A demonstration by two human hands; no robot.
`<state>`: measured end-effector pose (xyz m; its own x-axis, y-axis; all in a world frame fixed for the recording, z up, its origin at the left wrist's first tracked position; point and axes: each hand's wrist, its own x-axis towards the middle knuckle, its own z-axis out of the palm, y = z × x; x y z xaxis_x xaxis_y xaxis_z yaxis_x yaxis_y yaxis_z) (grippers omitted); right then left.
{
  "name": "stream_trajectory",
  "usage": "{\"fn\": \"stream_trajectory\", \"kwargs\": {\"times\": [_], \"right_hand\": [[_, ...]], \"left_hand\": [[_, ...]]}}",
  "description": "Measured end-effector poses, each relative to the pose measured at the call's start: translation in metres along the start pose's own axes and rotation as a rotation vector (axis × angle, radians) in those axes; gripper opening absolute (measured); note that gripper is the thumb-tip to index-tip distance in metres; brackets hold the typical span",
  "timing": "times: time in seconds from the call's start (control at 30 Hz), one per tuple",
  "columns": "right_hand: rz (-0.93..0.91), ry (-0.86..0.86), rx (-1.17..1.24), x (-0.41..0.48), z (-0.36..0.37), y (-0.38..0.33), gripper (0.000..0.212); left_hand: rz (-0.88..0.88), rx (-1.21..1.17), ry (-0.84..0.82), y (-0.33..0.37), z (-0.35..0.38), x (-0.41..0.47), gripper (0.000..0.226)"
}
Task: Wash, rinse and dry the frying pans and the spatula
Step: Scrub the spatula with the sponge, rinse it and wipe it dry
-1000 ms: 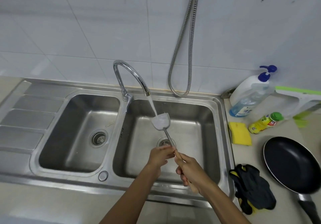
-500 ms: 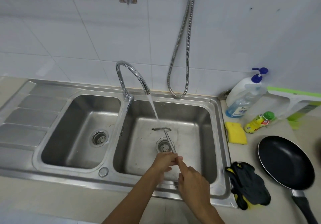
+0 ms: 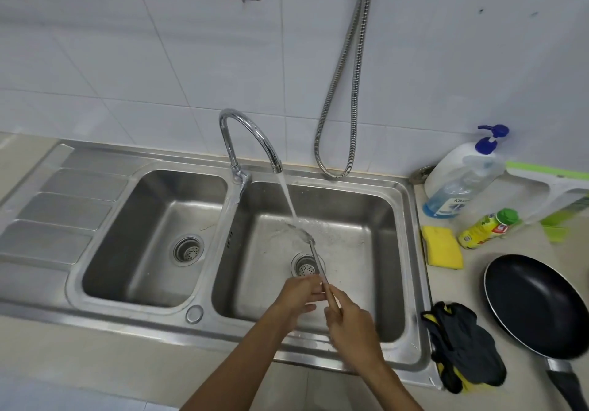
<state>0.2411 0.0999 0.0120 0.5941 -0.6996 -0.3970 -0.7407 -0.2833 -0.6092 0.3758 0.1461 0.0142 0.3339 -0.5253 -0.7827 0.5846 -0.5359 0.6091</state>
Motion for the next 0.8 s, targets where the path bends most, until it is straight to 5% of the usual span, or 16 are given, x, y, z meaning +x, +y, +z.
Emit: {"fn": "stream_trajectory", "kwargs": {"times": [0.13,0.23,0.37,0.53,0.8], "right_hand": [[0.285,-0.143,0.689,0.011,-0.007,-0.014,0.035],[0.415,-0.169,0.912,0.024,-0.011,-0.018,0.031],[0.385,-0.134,0.846,0.032,-0.015,-0.019,0.024],[0.105,0.075,0.192,0.038,-0.006,0.004,0.048],[0.086,0.051,0.177,0.041,-0.008,0.006,0.049]], "left_hand": [[0.001,-0.007,0.006,0.004,-0.009,0.01,0.028],[0.015,-0.083,0.174,0.015,-0.021,0.023,0.026],[0.093,-0.271,0.331,0.056,-0.06,0.051,0.027],[0.158,-0.515,0.423,0.123,-0.108,0.08,0.028],[0.073,-0.726,0.372,0.163,-0.109,0.084,0.056]]}}
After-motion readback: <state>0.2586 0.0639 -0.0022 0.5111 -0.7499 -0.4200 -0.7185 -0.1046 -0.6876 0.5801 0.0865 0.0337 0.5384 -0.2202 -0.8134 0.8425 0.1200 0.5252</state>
